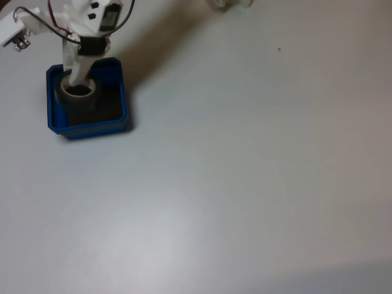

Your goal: Pick the black tape roll and drop it in the blue box

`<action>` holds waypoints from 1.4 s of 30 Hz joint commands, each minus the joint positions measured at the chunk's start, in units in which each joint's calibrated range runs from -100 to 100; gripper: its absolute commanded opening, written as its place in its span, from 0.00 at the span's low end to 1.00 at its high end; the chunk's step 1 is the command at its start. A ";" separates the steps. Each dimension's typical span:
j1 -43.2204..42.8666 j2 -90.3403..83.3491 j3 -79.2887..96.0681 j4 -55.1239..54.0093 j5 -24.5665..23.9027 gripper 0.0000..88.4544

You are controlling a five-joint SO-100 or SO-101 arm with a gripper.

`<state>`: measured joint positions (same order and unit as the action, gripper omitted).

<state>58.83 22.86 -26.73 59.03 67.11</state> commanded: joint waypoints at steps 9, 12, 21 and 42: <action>2.09 2.05 -3.73 -0.29 0.30 0.01; 2.48 2.56 -3.64 -0.29 0.30 0.01; 3.45 2.56 -3.73 4.17 0.30 0.01; 3.65 7.57 -4.00 3.76 0.39 0.01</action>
<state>61.80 31.58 -26.73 62.97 67.11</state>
